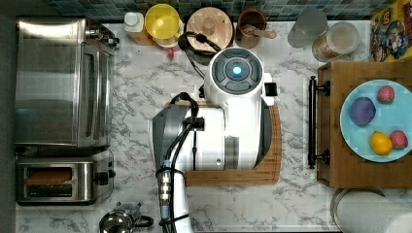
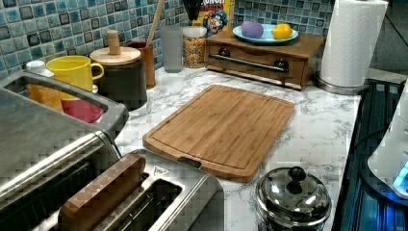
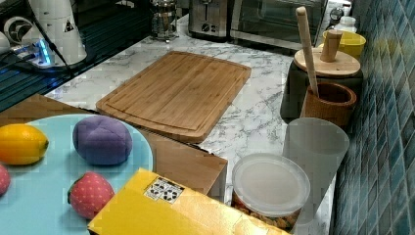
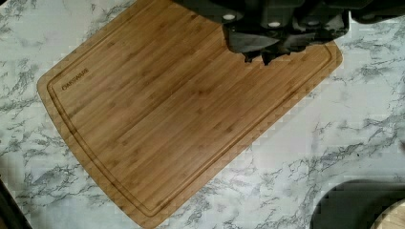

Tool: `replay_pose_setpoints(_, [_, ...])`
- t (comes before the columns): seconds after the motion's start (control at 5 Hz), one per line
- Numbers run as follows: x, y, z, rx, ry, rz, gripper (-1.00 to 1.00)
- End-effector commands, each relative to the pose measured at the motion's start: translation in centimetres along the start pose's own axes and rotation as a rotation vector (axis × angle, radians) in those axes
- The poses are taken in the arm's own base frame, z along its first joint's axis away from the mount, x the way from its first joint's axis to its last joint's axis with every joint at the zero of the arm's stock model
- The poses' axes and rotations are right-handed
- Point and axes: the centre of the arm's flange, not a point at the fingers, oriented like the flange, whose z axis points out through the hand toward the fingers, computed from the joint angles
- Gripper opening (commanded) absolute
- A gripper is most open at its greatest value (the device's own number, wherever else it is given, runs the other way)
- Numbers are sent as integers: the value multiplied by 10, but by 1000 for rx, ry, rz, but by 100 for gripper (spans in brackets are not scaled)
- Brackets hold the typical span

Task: Turn on the toaster.

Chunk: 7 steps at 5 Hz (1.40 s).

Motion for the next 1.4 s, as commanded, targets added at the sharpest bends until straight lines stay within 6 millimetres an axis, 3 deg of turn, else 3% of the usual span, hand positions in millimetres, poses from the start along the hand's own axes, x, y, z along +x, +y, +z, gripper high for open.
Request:
replay_pose_setpoints(0.2, [0,-1,-1,4,4,-10,-100])
replay_pose_setpoints(0.6, [-55,-40,26,-5,10,-224,-100])
replay_pose_setpoints(1.0, [-112,-62,20,66,26,-405,-100])
replay_pose_setpoints(1.4, [-169,-82,33,85,25,-551,-100])
